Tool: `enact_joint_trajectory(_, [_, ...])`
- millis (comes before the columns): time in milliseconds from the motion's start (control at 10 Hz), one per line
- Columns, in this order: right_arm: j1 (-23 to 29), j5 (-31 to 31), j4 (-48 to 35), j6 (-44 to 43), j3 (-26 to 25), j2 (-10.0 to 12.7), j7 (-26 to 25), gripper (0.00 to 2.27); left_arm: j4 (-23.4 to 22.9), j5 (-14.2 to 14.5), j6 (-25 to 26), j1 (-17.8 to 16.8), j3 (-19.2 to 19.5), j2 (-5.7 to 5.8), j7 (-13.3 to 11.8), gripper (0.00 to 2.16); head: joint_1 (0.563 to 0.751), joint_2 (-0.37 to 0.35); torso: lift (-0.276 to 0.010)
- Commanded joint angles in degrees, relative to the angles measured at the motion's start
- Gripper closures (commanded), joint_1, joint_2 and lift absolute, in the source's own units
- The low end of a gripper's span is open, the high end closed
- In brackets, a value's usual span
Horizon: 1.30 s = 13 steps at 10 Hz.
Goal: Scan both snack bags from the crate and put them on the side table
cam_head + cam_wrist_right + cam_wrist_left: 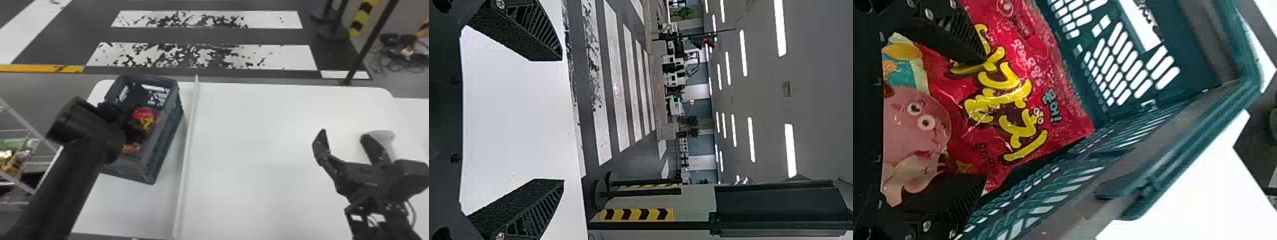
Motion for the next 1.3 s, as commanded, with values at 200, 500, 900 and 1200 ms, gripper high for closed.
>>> enact_joint_trajectory(200, [-0.18,-0.05,0.08,0.52,0.09,-0.19,0.08,0.05,5.74,-0.62,0.05,-2.78,0.08,-0.98,-2.45,2.1,0.695,0.034,-0.087])
enact_joint_trajectory(500, [-0.18,-0.14,0.08,0.7,0.0,-0.1,0.08,0.05,0.12,2.72,-0.13,-0.49,5.53,-0.98,-3.42,2.13,0.695,0.039,-0.087])
enact_joint_trajectory(900, [-0.18,-0.14,0.08,1.05,0.0,-0.1,0.08,0.05,-8.76,7.2,3.57,2.32,12.3,-0.8,-7.2,2.13,0.695,0.039,-0.087])
enact_joint_trajectory(1200, [-0.18,-0.14,-0.09,1.58,0.0,-0.1,0.08,0.05,-12.19,12.56,6.38,3.2,15.99,-0.63,-7.11,2.13,0.695,0.053,-0.087])
